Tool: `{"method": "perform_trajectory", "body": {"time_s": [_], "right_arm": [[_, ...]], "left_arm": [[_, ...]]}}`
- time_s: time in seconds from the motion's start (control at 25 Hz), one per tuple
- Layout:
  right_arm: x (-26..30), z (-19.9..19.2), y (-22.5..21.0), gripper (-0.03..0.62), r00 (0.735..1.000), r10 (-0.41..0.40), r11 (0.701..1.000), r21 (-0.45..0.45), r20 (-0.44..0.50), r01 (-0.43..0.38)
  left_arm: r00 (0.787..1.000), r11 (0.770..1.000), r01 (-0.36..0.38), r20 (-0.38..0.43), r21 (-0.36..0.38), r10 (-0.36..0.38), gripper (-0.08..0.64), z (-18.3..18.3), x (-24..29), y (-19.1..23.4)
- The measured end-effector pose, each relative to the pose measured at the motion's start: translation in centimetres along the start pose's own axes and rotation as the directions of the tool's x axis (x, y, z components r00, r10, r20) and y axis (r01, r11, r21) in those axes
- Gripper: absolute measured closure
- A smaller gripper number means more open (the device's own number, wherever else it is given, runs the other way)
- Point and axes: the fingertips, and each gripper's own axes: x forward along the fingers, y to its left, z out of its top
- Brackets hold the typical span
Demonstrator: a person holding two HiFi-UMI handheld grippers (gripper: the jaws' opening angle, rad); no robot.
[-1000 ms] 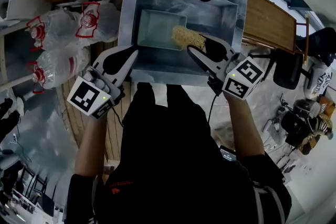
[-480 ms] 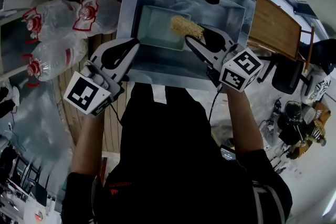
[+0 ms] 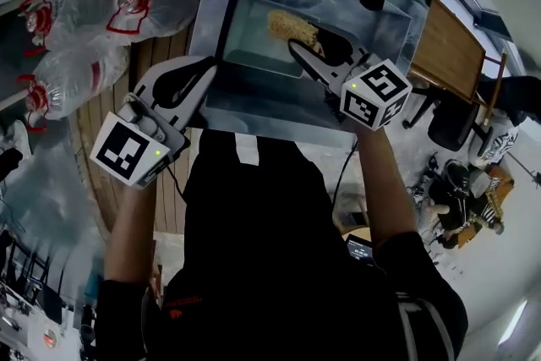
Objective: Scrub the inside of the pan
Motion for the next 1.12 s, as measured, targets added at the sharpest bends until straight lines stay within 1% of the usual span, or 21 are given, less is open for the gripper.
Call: {"method": "perform_trajectory", "body": {"time_s": [0.2, 0.36, 0.56, 0.8, 1.12], "right_arm": [[2.7, -1.3, -1.0, 0.405, 0.999, -0.024, 0.999, -0.024, -0.047, 0.023], [4.6, -2.4, -1.7, 0.405, 0.997, -0.014, 1.000, -0.013, -0.074, 0.013], [6.5, -3.8, -2.5, 0.405, 0.993, -0.017, 1.000, -0.024, -0.113, 0.015], [8.2, -5.5, -3.8, 0.405, 0.987, -0.035, 0.999, -0.030, -0.156, 0.030], [9.4, -6.7, -5.0, 0.405, 0.981, -0.062, 0.998, -0.020, -0.184, 0.060]], "left_arm": [[1.000, 1.000, 0.000, -0.011, -0.011, 0.000, 0.537, -1.5, -0.1, 0.9], [1.000, 1.000, 0.002, -0.016, -0.027, -0.002, 0.537, -2.5, -0.1, 1.3], [1.000, 0.999, -0.005, -0.014, -0.047, 0.004, 0.537, -3.4, -0.5, 1.6], [1.000, 0.998, -0.013, -0.007, -0.061, 0.012, 0.537, -3.9, -0.8, 1.5], [1.000, 0.997, -0.005, -0.005, -0.073, 0.005, 0.537, -4.4, -0.8, 0.9]]}}
